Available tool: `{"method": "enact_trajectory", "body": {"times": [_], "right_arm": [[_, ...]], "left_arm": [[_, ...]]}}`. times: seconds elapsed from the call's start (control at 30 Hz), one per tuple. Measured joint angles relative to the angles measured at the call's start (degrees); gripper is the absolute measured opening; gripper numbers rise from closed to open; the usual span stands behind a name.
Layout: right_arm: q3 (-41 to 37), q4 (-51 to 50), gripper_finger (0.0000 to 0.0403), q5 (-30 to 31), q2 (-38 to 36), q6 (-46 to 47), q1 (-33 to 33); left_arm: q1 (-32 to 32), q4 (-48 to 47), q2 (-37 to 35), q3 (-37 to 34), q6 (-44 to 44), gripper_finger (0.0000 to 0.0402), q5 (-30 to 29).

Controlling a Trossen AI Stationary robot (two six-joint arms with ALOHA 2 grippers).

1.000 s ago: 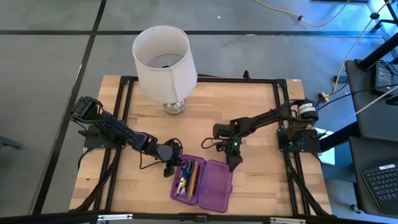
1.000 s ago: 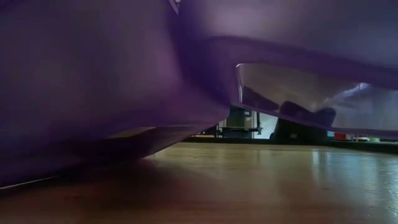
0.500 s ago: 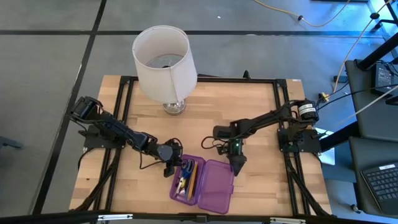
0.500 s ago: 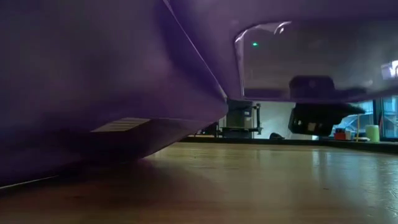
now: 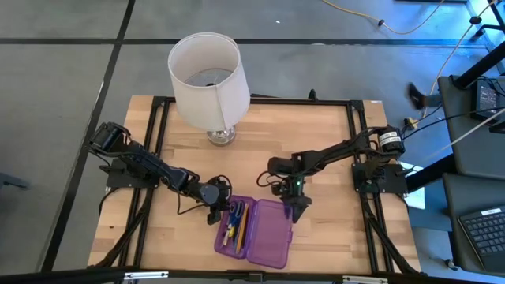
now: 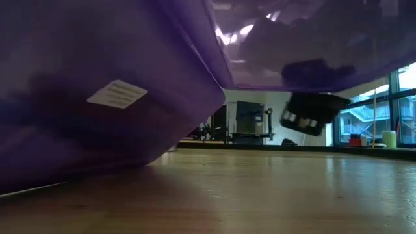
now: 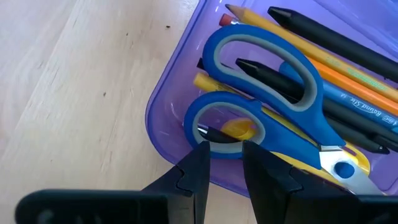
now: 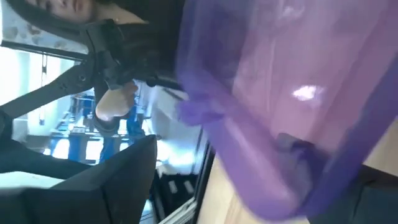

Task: Pick & place school supplies into a supply box
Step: Close the violet supply box

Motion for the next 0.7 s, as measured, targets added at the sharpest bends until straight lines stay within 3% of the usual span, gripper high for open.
{"method": "enact_trajectory", "body": {"times": [0.17,0.47,0.7], "right_arm": [[0.0,6.4,0.0334,-1.4,0.0,1.7,0.0],[0.0,5.7,0.0334,-3.2,-4.8,3.3,0.0],[0.0,6.0,0.0334,6.6,-9.3,3.3,0.0]], "left_arm": [[0.0,0.0,0.0,0.0,0.0,0.0088,0.0],[0.0,0.1,0.0,0.0,0.1,0.0088,0.1],[0.0,0.2,0.0,0.0,0.1,0.0088,0.3]]}}
